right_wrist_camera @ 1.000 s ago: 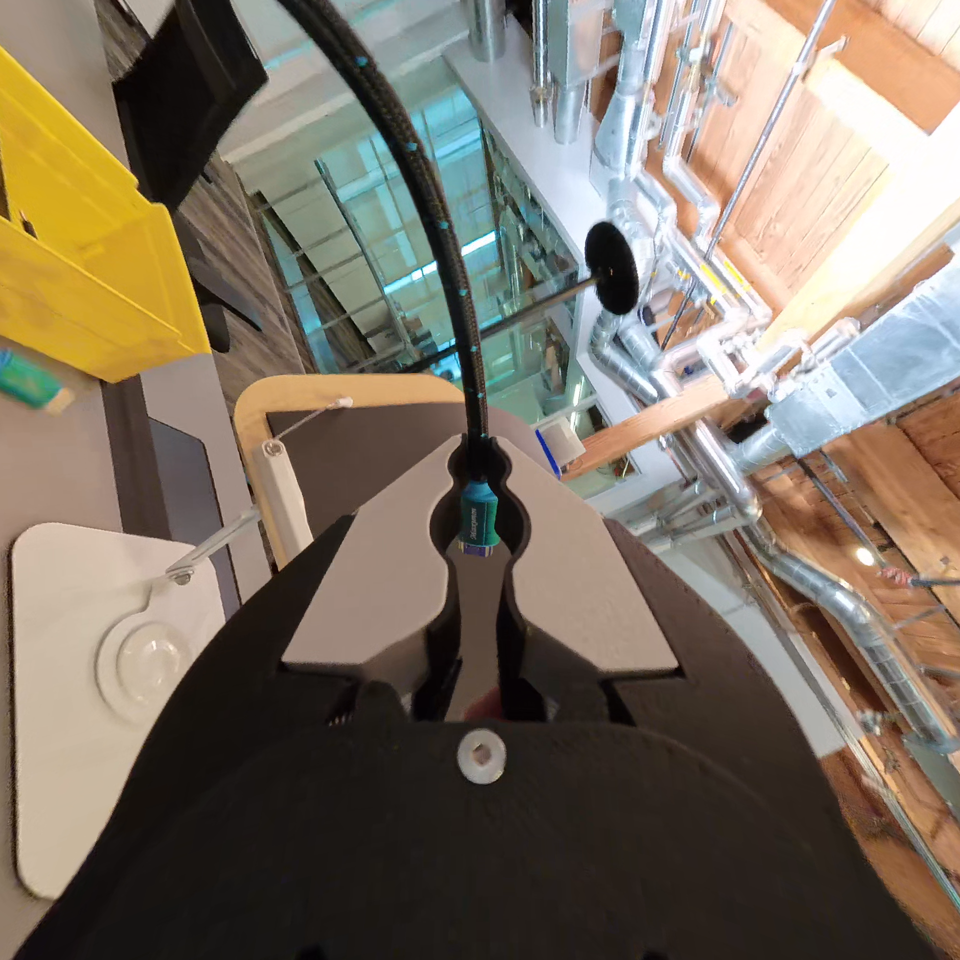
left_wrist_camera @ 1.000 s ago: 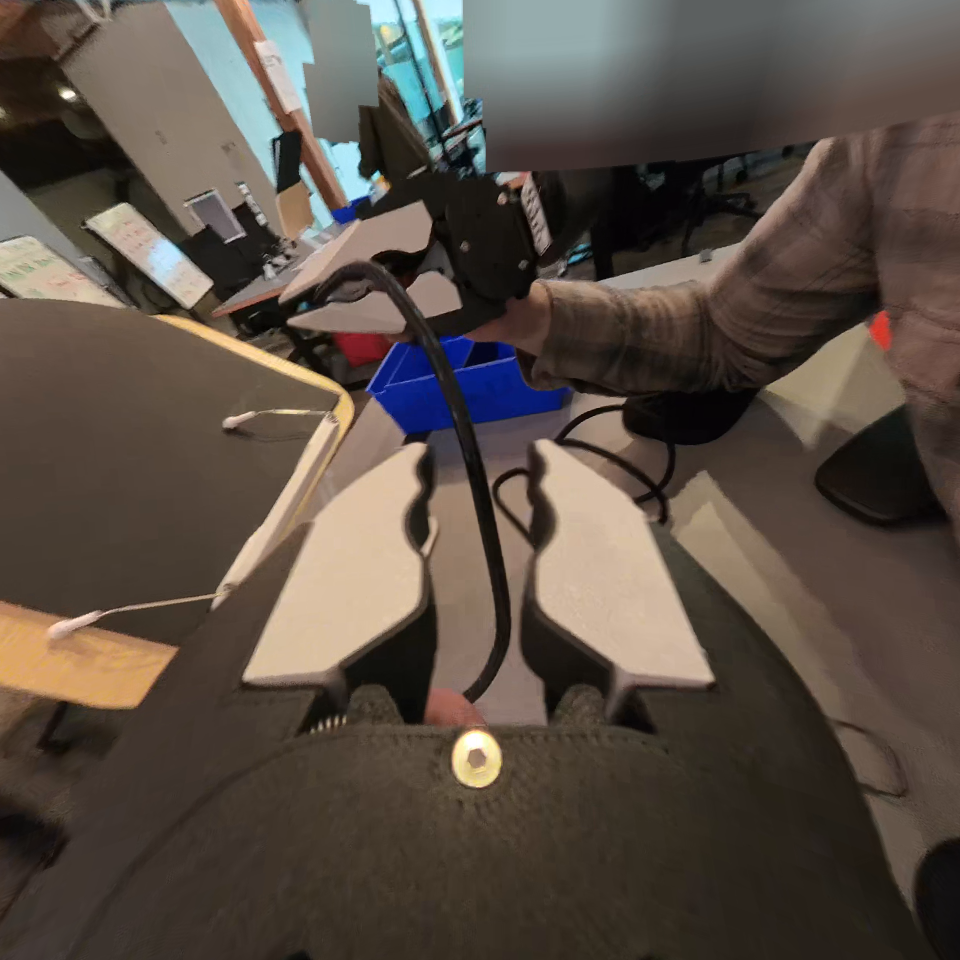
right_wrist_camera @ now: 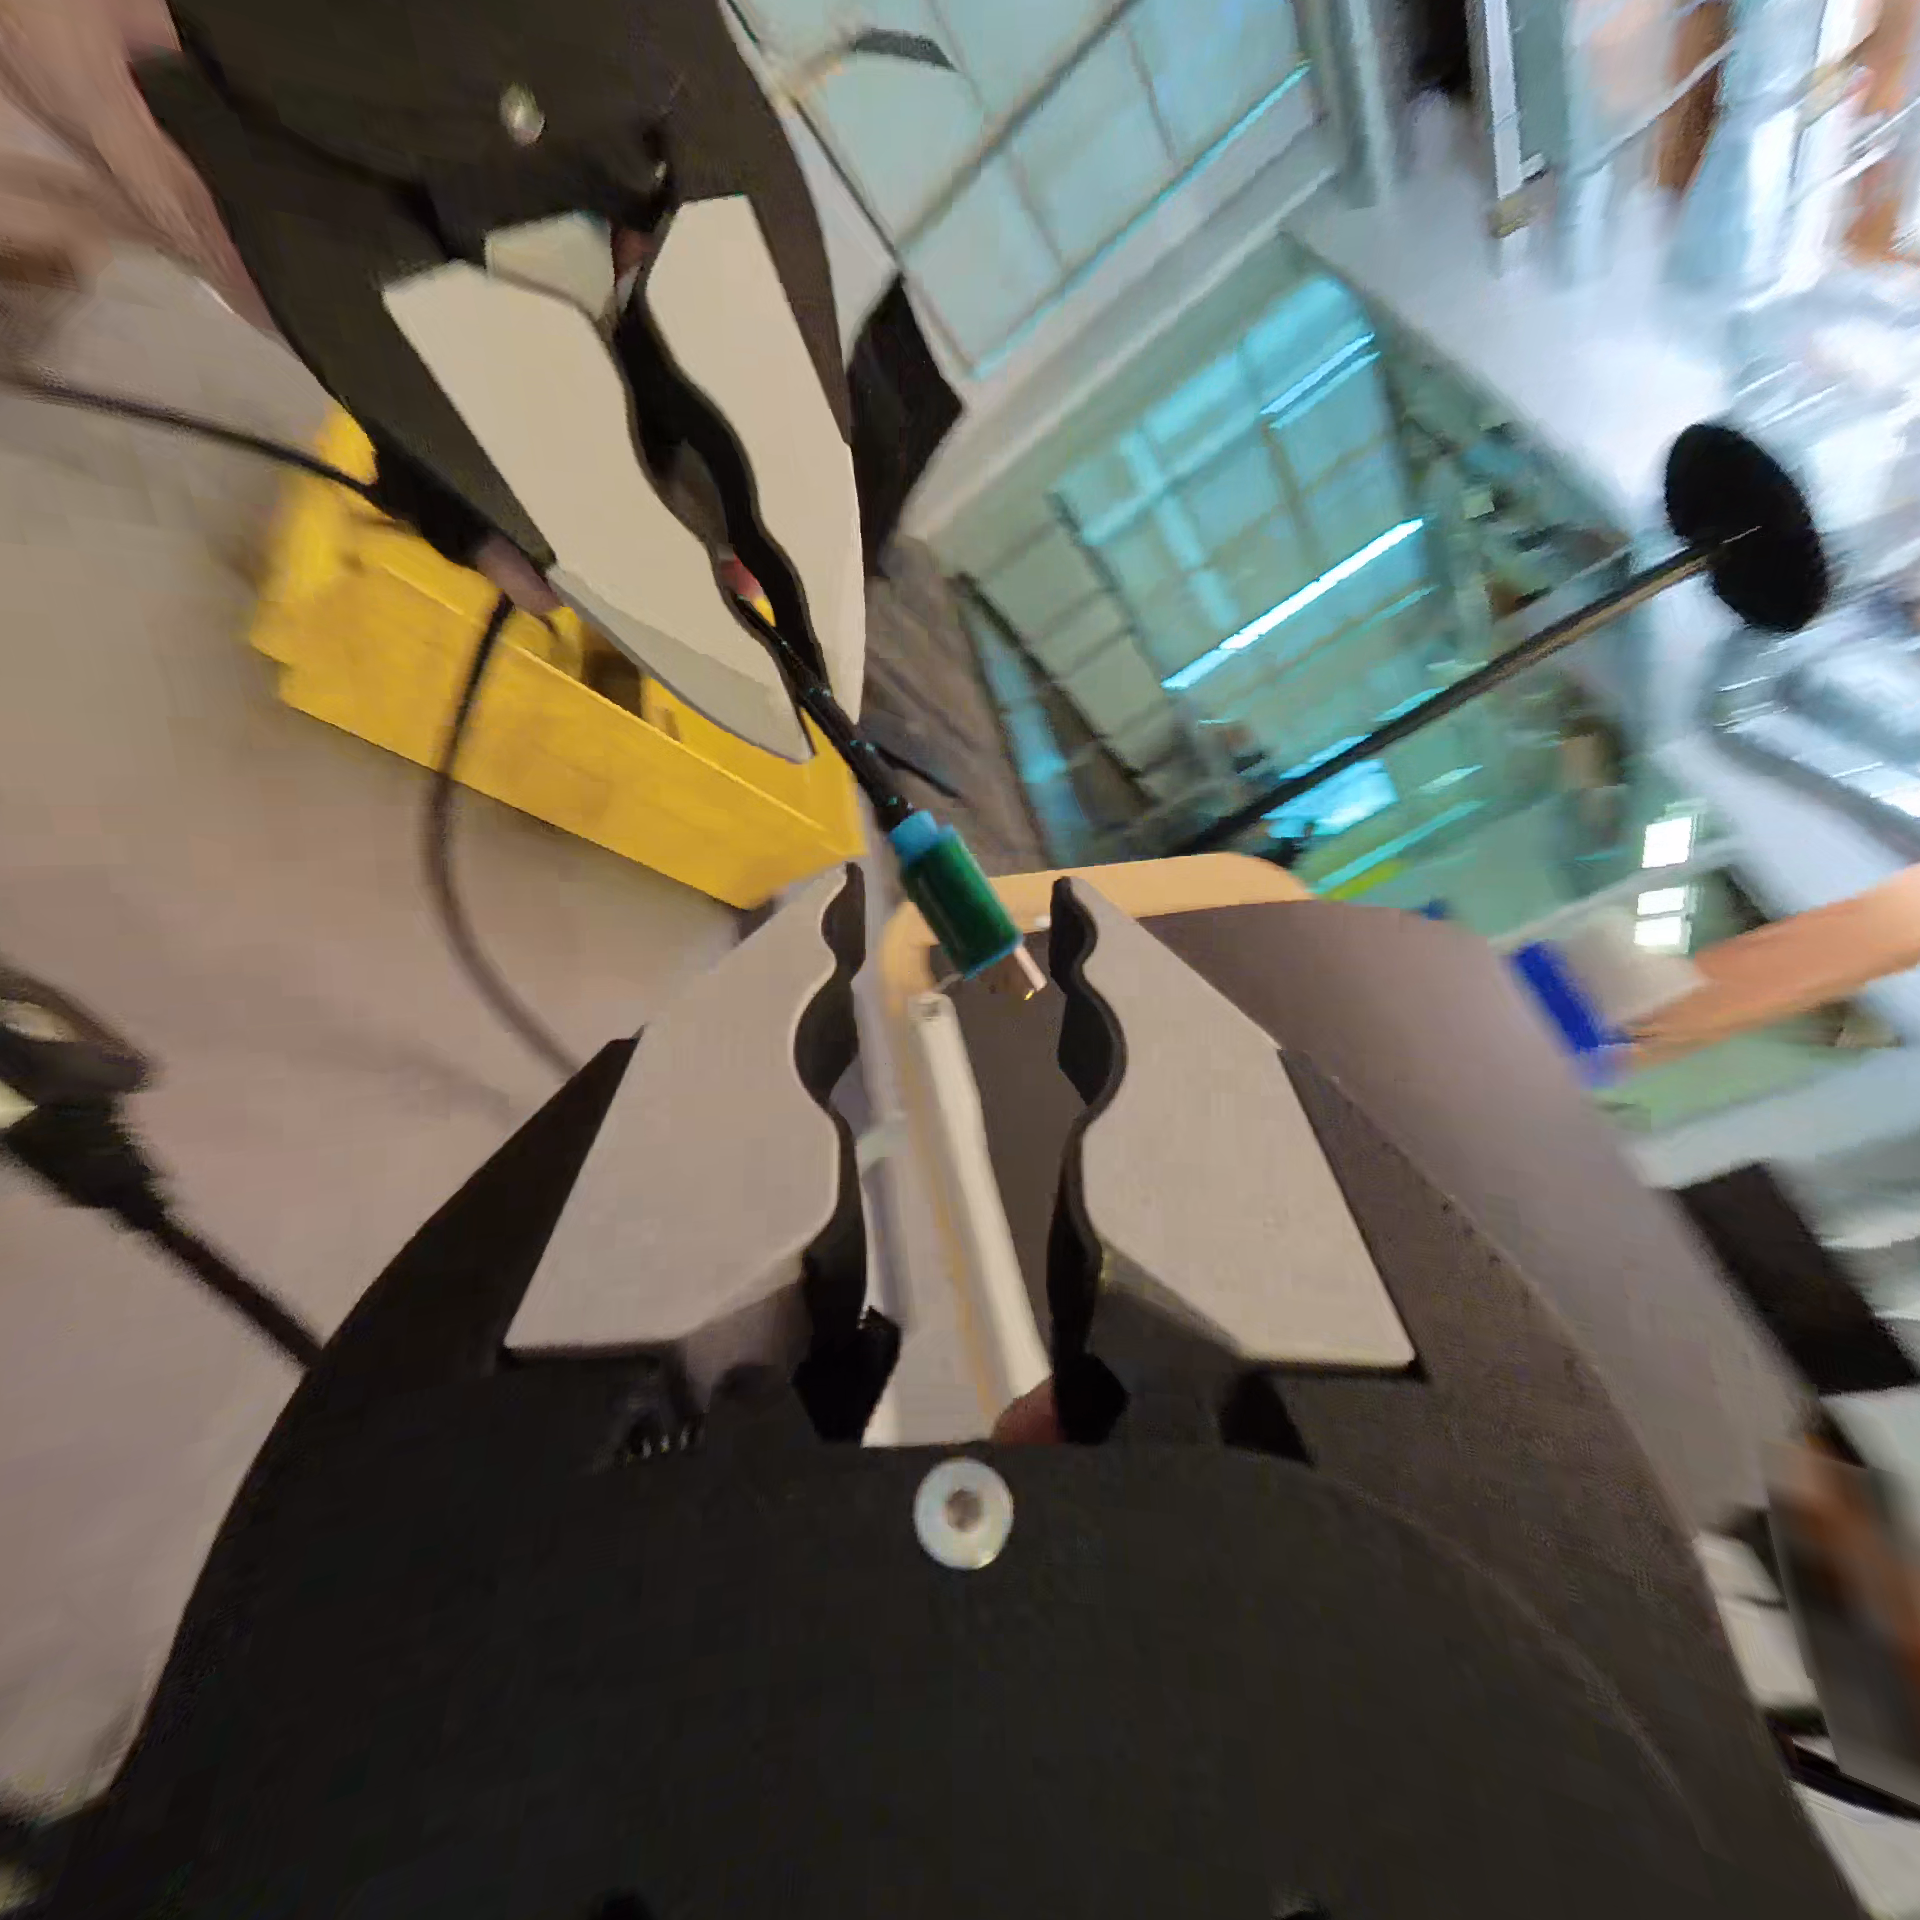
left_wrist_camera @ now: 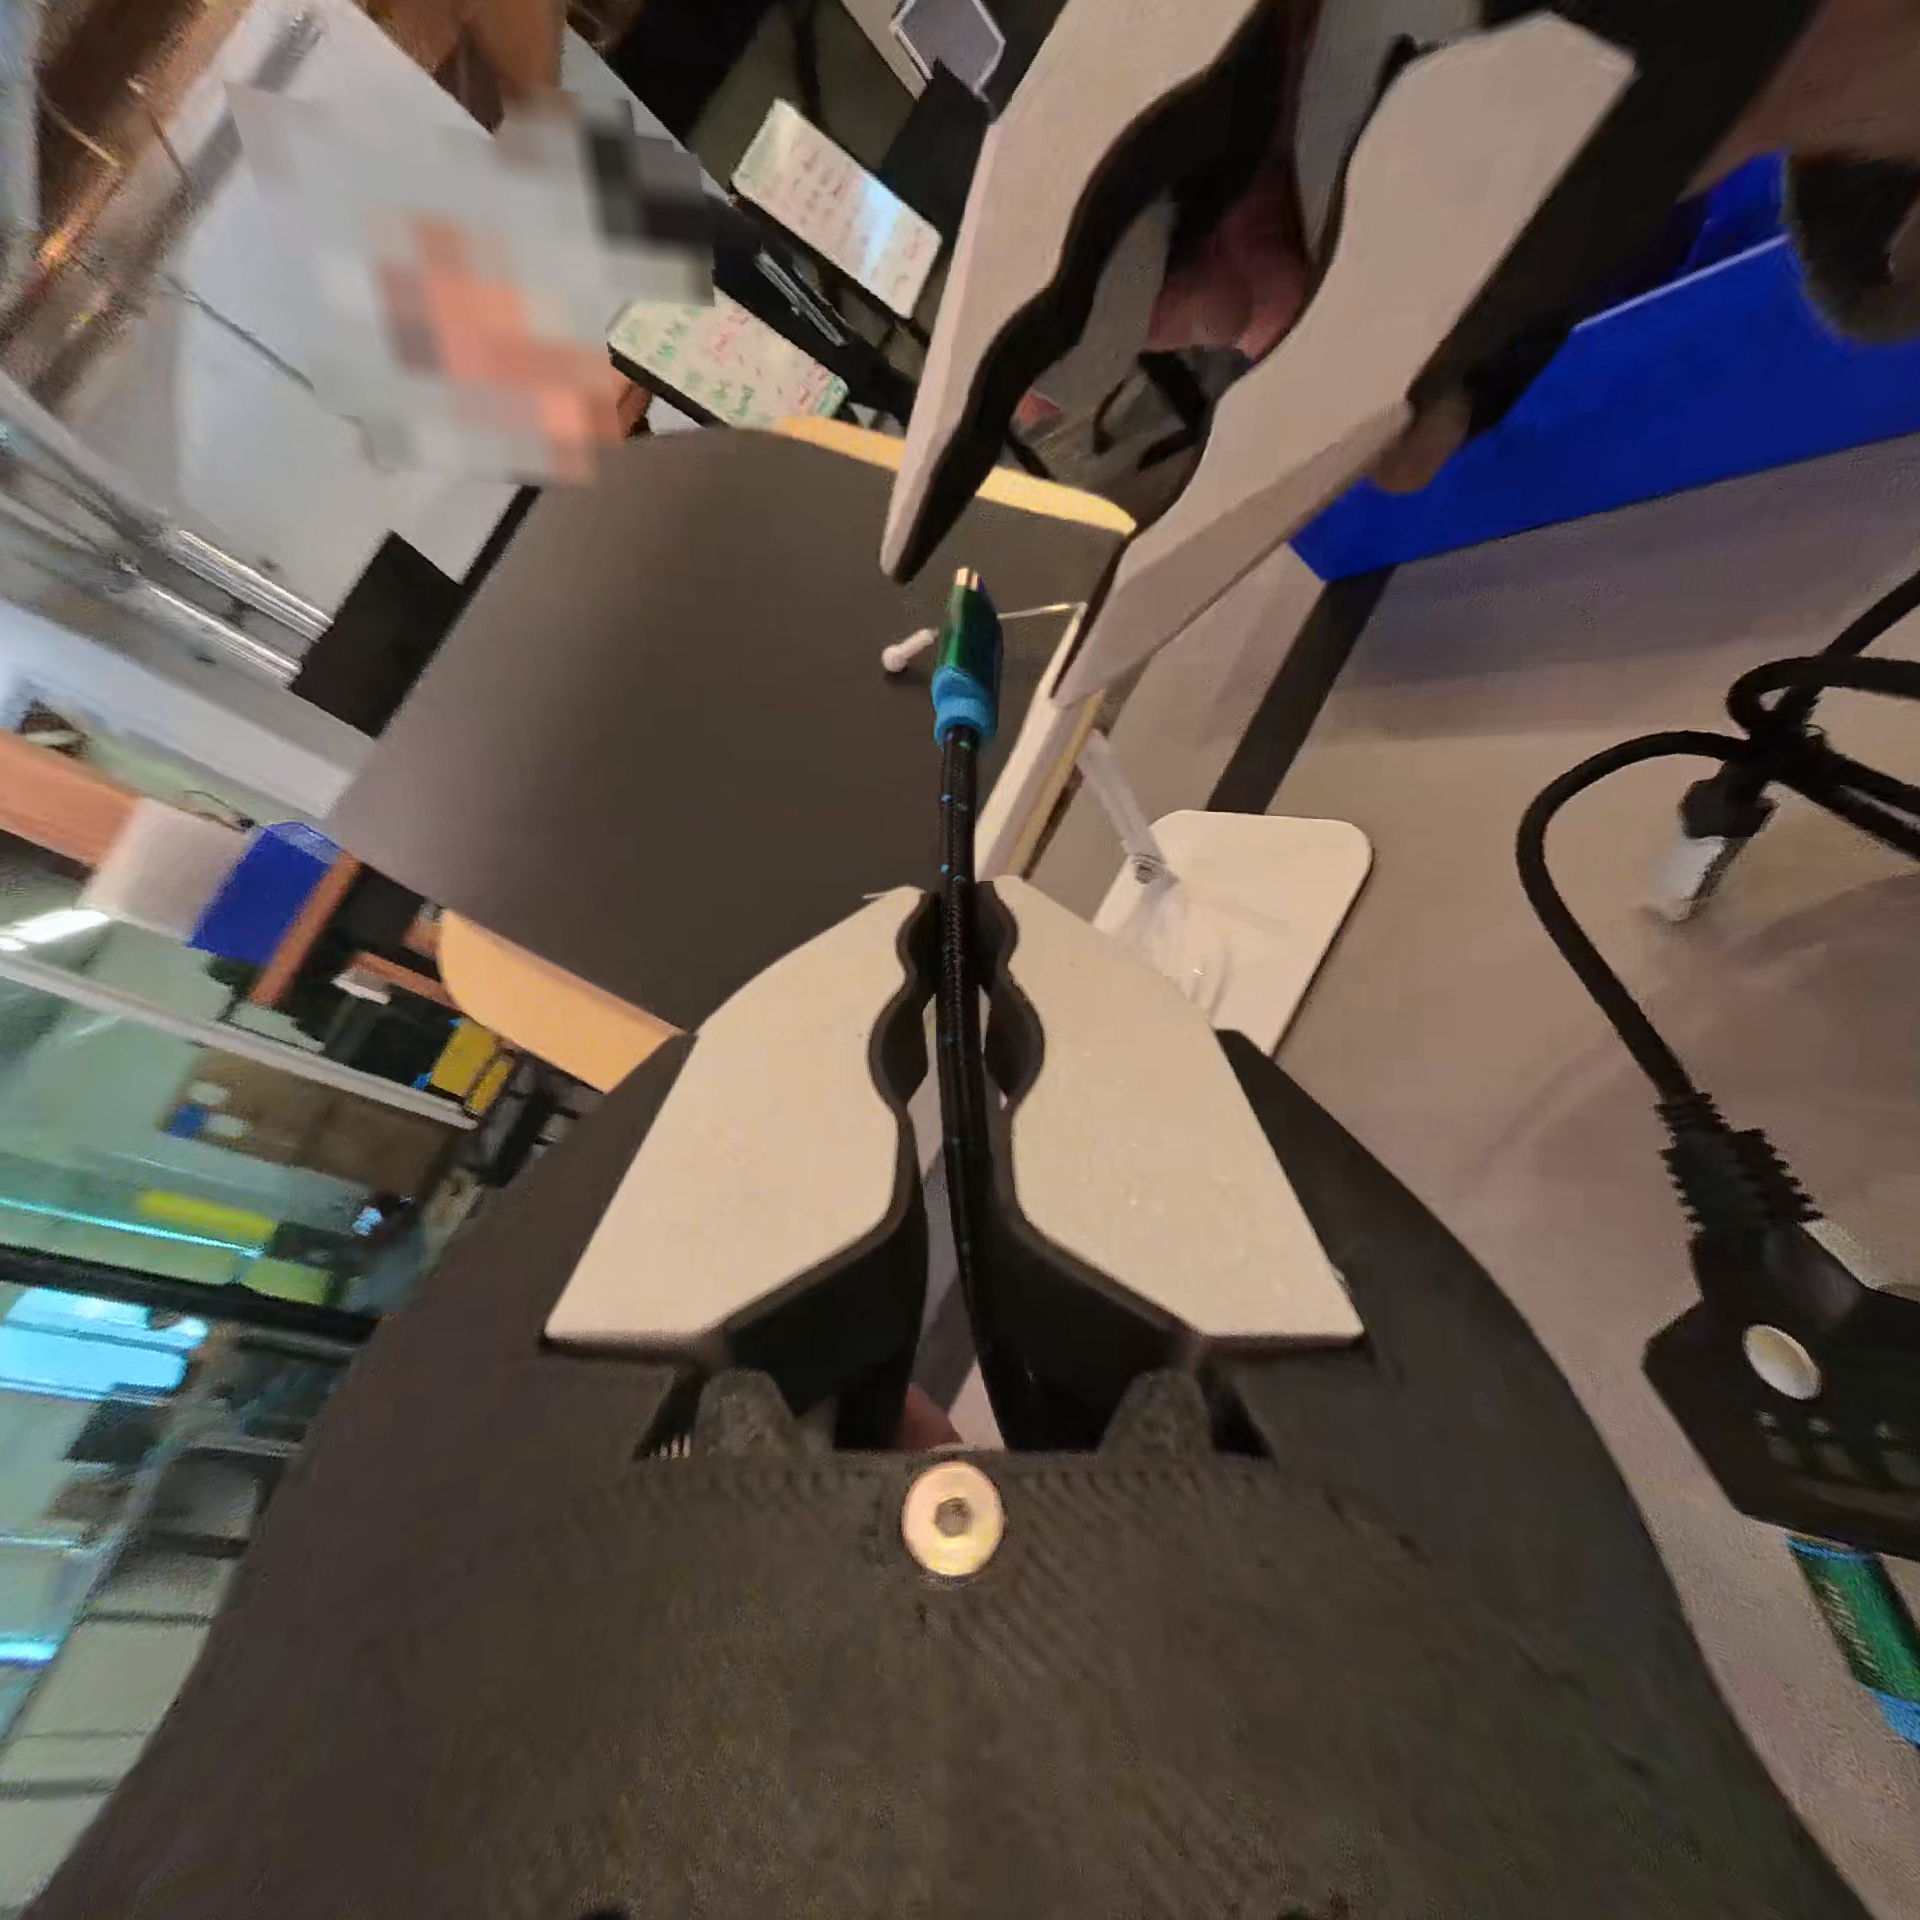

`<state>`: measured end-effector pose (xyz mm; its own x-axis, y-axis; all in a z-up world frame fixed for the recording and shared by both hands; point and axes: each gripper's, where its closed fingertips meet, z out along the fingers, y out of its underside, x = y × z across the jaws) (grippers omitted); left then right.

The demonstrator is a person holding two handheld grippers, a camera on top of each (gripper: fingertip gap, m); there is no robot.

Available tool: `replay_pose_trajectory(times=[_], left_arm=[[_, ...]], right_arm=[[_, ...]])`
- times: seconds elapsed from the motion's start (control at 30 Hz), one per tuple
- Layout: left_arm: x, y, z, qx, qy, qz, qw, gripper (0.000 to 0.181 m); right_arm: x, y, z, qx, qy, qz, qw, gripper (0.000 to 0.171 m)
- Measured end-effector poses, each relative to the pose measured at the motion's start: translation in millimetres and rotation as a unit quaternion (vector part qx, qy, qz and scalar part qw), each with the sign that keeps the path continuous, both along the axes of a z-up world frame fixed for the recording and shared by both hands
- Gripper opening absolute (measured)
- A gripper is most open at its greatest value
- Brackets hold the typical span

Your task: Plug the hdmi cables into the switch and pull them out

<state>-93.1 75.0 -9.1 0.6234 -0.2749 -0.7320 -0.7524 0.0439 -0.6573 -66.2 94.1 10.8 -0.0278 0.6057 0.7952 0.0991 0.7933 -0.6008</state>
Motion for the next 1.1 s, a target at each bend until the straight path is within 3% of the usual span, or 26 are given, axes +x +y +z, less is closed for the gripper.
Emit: replay_pose_trajectory(times=[0.07, 0.1, 0.23, 0.3, 0.33, 0.47, 0.6, 0.7, 0.77, 0.9, 1.1], left_arm=[[9.6, -2.5, 3.8, 0.027, 0.028, -0.017, 0.999, 0.006], [10.2, -1.6, 6.0, 0.038, 0.037, -0.009, 0.999, 0.006], [17.6, -2.1, 10.4, 0.077, 0.078, -0.010, 0.994, 0.006], [22.3, -4.1, 7.4, 0.079, 0.092, -0.027, 0.992, 0.006], [24.0, -5.0, 7.1, 0.079, 0.088, -0.035, 0.992, 0.006], [22.4, -7.2, 5.6, 0.067, 0.077, -0.045, 0.994, 0.006], [23.1, -14.1, 5.4, 0.008, -0.038, -0.089, 0.995, 0.006], [20.4, -24.7, 1.8, -0.074, -0.158, -0.150, 0.973, 0.011], [18.8, -32.3, -2.3, -0.127, -0.211, -0.179, 0.953, 0.025], [13.3, -40.1, -15.6, -0.186, -0.229, -0.193, 0.936, 0.029], [18.1, -55.7, 3.5, -0.181, -0.277, -0.251, 0.910, 0.025]], right_arm=[[8.0, 3.2, -2.3, -0.090, -0.032, 0.033, 0.995, 0.049], [10.9, 5.3, -5.3, -0.126, -0.048, 0.045, 0.990, 0.048], [18.2, -0.3, -5.5, -0.260, -0.064, 0.130, 0.955, 0.043], [21.1, -2.4, -3.8, -0.269, -0.055, 0.159, 0.948, 0.026], [22.0, -1.7, -5.3, -0.257, -0.054, 0.161, 0.951, 0.017], [24.8, -6.1, -11.6, -0.184, -0.061, 0.164, 0.967, 0.011], [24.5, -13.2, -6.6, -0.091, -0.040, 0.144, 0.985, 0.010], [17.8, -20.8, -4.3, 0.001, -0.021, 0.106, 0.994, 0.010], [11.3, -23.9, -4.1, 0.072, -0.008, 0.069, 0.995, 0.010], [3.4, -39.2, -9.3, 0.183, 0.002, 0.046, 0.982, 0.010], [1.9, -60.1, -18.6, 0.232, -0.002, 0.074, 0.970, 0.009]])
